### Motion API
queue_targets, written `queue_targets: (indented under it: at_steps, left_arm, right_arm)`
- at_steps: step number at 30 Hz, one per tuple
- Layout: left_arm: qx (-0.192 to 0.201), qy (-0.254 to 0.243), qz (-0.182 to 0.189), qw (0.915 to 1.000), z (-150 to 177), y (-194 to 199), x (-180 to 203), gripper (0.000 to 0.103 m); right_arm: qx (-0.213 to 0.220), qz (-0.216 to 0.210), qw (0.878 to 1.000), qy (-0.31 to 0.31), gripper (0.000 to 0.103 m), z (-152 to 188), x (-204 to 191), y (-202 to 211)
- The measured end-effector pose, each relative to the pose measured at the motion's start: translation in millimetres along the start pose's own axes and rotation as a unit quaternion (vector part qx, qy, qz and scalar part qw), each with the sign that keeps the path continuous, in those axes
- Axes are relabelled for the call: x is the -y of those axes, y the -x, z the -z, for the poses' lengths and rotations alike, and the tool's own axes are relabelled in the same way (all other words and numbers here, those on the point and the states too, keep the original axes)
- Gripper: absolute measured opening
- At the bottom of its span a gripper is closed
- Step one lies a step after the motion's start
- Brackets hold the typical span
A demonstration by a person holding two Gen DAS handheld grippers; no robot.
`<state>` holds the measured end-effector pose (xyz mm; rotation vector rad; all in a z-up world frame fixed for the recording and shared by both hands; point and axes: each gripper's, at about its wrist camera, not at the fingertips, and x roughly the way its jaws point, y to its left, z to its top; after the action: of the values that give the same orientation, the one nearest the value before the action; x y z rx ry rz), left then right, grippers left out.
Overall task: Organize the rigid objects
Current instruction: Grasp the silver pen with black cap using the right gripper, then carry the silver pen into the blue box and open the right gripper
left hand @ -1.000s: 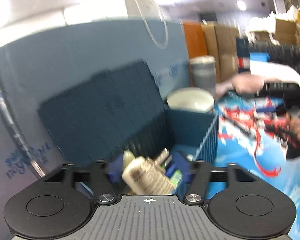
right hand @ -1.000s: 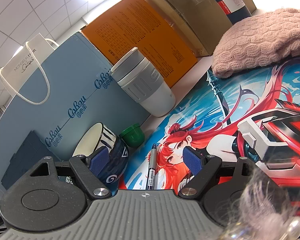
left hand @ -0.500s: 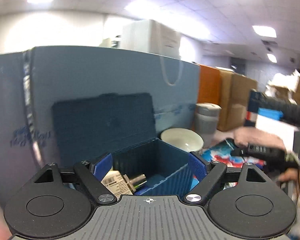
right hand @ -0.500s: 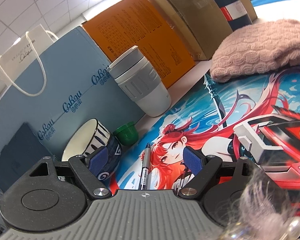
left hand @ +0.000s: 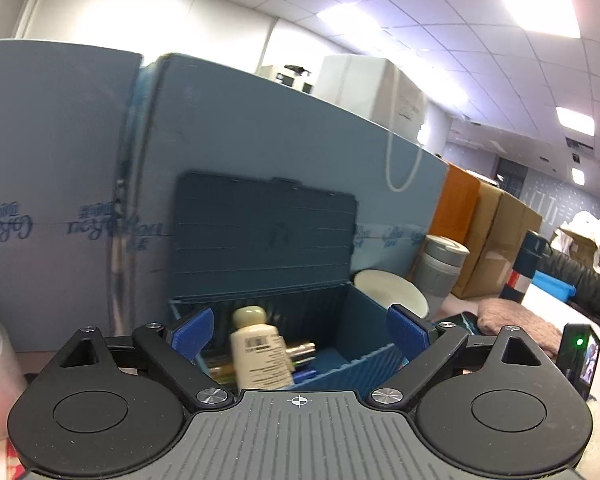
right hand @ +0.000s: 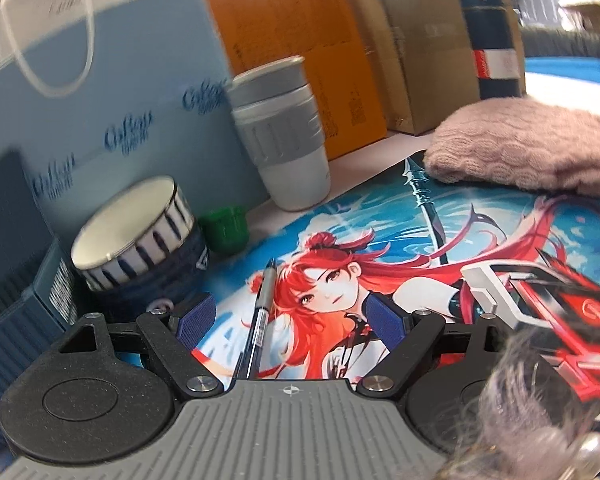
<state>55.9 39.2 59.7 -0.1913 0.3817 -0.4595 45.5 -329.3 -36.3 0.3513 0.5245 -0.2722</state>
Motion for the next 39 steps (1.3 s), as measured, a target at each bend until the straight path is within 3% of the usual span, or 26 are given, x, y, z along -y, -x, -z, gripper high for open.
queue_targets:
  at_steps: [5, 8, 10, 11, 13, 16, 21, 29, 34, 39]
  left_arm:
    - [0.016, 0.021, 0.008, 0.9996, -5, 10, -11, 0.098]
    - [0.023, 0.024, 0.007, 0.9994, -6, 13, -15, 0.098]
    - [0.024, 0.031, 0.011, 0.9992, -7, 15, -19, 0.099]
    - [0.025, 0.035, 0.013, 0.9990, -7, 15, -21, 0.099]
    - [0.026, 0.042, 0.016, 0.9987, -8, 16, -25, 0.099]
    - [0.026, 0.052, 0.017, 0.9981, -7, 16, -30, 0.099]
    - [0.028, 0.069, 0.024, 0.9970, -7, 18, -38, 0.099]
    - [0.029, 0.081, 0.030, 0.9959, -8, 19, -42, 0.099]
    - [0.026, 0.082, 0.031, 0.9958, -7, 20, -42, 0.099]
    - [0.024, 0.085, 0.031, 0.9956, -7, 21, -45, 0.099]
  right_arm:
    - [-0.028, 0.031, 0.998, 0.040, 0.079, 0, -16, -13]
    - [-0.033, 0.054, 0.996, 0.070, 0.063, 1, -25, -17]
    - [-0.036, 0.070, 0.993, 0.092, 0.044, 2, -31, -18]
    - [-0.037, 0.069, 0.992, 0.100, 0.040, 2, -32, -18]
    - [-0.041, 0.059, 0.992, 0.108, 0.022, 3, -36, -15]
    - [-0.044, 0.052, 0.988, 0.135, 0.010, 8, -46, -10]
    - [-0.052, 0.014, 0.993, 0.102, 0.009, 5, -40, 3]
    - [0.036, -0.014, 0.997, 0.073, 0.009, -19, -32, 64]
    - [0.085, -0.068, 0.992, 0.067, 0.009, -37, -42, 103]
    - [0.119, -0.145, 0.978, 0.090, 0.009, -47, -69, 128]
